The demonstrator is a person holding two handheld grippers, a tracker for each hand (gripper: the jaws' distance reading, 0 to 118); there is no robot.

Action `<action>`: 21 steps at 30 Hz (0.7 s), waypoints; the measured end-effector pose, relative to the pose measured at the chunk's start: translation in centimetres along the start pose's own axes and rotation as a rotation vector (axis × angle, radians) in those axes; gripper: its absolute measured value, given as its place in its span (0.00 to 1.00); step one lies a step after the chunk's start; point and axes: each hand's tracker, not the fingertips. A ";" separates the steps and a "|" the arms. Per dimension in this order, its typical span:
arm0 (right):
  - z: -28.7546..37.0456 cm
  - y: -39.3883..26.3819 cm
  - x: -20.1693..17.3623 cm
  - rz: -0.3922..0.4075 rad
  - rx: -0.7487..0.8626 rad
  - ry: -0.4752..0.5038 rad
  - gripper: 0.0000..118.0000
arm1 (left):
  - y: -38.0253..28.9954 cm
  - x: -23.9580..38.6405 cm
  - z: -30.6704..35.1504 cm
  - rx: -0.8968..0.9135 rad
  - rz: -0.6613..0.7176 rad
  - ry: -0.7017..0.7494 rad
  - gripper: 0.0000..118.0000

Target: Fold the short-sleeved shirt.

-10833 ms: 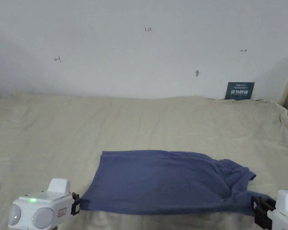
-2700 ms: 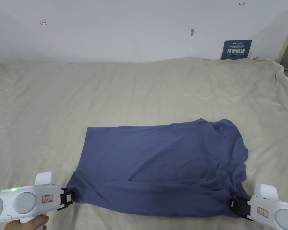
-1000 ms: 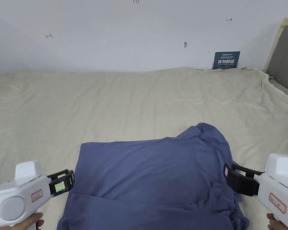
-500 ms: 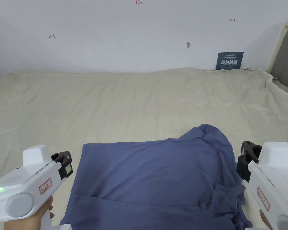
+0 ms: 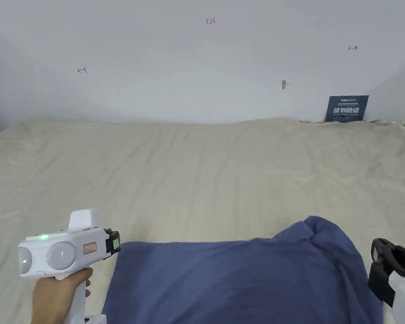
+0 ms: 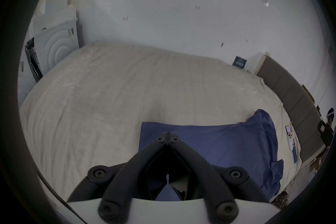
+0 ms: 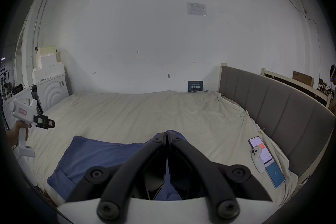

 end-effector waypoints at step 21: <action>-9.7 -5.5 2.1 -0.072 -0.196 -0.054 0.00 | 0.7 -0.8 -18.1 -0.306 -0.062 0.155 0.15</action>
